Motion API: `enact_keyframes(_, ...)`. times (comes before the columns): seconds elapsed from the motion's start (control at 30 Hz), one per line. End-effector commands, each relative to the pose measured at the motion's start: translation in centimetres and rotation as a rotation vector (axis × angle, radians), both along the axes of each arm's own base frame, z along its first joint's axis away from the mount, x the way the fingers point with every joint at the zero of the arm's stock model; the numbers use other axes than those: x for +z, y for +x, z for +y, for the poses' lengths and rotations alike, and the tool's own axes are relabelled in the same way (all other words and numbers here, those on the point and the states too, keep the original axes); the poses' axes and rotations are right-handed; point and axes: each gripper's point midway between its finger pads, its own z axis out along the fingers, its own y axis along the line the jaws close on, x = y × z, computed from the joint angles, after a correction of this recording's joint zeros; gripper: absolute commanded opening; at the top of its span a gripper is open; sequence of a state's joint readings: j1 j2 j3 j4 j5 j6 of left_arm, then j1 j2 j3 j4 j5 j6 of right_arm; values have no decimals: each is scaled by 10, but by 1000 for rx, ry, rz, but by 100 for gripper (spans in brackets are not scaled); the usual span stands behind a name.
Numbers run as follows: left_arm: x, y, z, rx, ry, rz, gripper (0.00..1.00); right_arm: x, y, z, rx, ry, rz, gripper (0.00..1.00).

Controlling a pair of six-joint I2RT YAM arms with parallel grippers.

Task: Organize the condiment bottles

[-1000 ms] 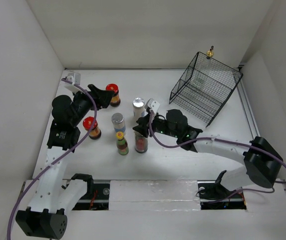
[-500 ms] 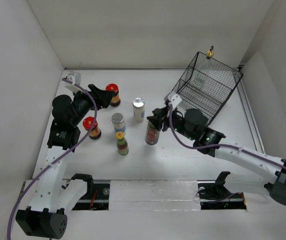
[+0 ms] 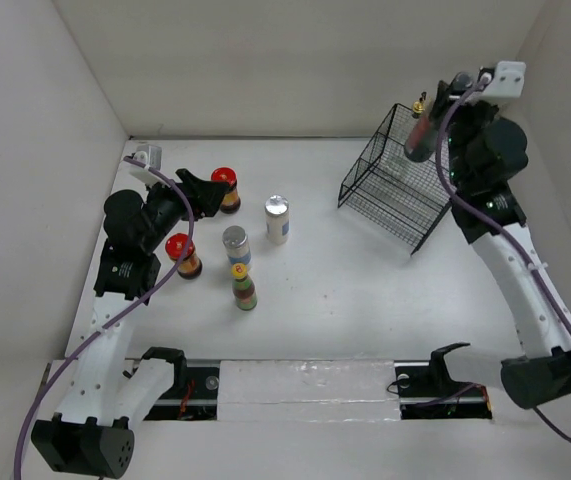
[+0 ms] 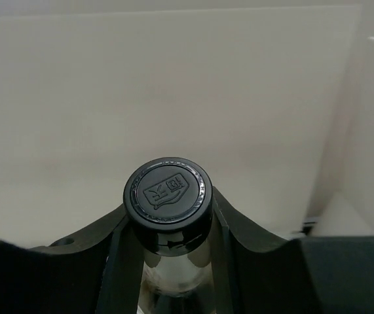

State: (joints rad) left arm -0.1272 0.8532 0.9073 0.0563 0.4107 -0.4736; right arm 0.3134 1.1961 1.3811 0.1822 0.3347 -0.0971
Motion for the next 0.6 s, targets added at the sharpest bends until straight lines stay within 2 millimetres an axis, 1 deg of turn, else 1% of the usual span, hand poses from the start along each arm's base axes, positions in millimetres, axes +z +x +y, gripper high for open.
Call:
enact_keyframes(0.0, 16, -5, -1, -14, -11, -64, 67, 51, 6, -38, -93, 13, -114, 10)
enact_keyframes(0.03, 16, -5, -1, -14, -11, -64, 67, 45, 19, -44, -115, 7, -95, 10)
enact_keyframes(0.07, 13, -3, -1, -14, -10, -53, 67, 46, 25, -61, -153, 1, -95, 10)
enact_keyframes(0.1, 13, -3, -1, -14, -10, -53, 67, 57, 26, -69, -174, 3, -110, 10)
enact_keyframes(0.13, 10, -1, -2, -14, -9, -44, 67, 50, 38, -76, -190, 6, -87, 10)
enact_keyframes(0.2, 13, -1, -3, -24, -18, -49, 67, 53, 46, -94, -216, 3, -92, 10)
enact_keyframes(0.23, 13, -1, -3, -24, -18, -49, 67, 61, 46, -100, -228, 4, -109, 10)
enact_keyframes(0.27, 13, -1, -3, -24, -18, -49, 67, 52, 55, -103, -237, 1, -88, 10)
enact_keyframes(0.3, 17, -2, -3, -24, -19, -58, 67, 53, 57, -110, -245, -6, -88, 10)
enact_keyframes(0.4, 17, -2, -3, -24, -19, -58, 67, 46, 70, -115, -247, -3, -80, 10)
enact_keyframes(0.43, 17, -2, -3, -24, -19, -58, 67, 44, 70, -120, -257, -4, -80, 8)
enact_keyframes(0.47, 17, -2, -3, -24, -19, -58, 67, 33, 77, -120, -257, -6, -57, 8)
enact_keyframes(0.5, 14, 0, -3, -24, -18, -49, 67, 32, 77, -124, -266, -6, -61, 8)
enact_keyframes(0.53, 14, 1, -2, -14, -18, -49, 67, 25, 83, -124, -263, 2, -54, 8)
enact_keyframes(0.57, 14, 1, -2, -14, -18, -49, 67, 28, 82, -128, -272, 3, -66, 8)
